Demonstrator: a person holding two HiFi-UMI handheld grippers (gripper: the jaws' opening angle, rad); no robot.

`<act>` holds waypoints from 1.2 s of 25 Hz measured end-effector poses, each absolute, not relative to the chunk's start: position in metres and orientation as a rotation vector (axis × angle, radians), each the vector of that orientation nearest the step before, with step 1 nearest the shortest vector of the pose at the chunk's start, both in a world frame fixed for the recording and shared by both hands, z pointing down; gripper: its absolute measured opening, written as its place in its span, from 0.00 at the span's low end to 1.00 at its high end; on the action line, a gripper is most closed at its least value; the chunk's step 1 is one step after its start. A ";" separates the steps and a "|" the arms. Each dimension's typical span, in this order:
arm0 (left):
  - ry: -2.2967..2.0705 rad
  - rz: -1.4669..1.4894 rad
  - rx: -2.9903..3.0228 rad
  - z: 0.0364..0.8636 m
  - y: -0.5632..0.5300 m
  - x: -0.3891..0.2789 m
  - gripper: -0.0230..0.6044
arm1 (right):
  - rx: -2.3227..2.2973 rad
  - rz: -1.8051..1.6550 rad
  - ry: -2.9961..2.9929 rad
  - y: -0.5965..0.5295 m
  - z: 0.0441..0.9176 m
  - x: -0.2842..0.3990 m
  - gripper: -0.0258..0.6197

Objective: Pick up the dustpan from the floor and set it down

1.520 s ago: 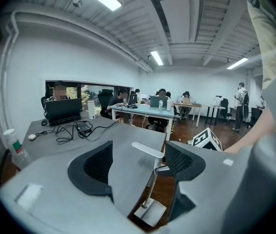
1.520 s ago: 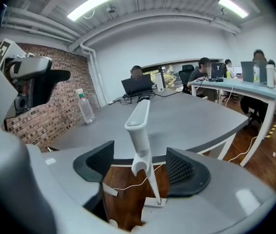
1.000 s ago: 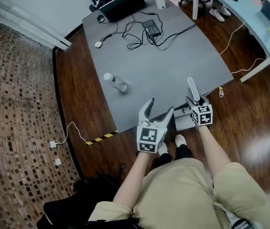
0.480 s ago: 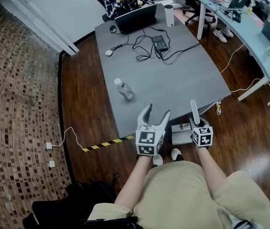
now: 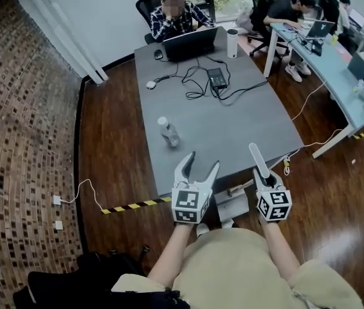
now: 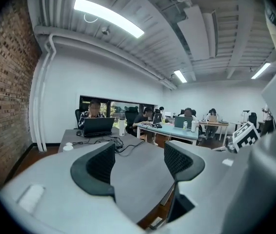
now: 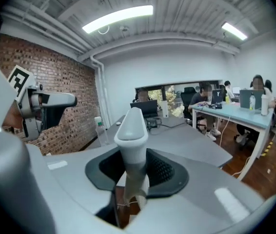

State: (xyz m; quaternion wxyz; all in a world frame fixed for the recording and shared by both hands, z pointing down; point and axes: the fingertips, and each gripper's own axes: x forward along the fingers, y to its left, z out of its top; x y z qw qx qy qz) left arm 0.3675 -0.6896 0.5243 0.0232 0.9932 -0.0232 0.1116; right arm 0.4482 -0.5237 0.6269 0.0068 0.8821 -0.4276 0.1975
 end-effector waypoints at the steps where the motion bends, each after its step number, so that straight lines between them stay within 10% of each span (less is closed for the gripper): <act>1: -0.085 0.339 3.094 0.518 -0.692 0.365 0.53 | 2.757 0.580 -1.356 -0.528 0.611 0.446 0.21; 30: -0.620 0.016 3.131 0.351 -0.754 0.280 0.53 | 2.872 -0.193 -1.404 -0.572 0.326 0.412 0.19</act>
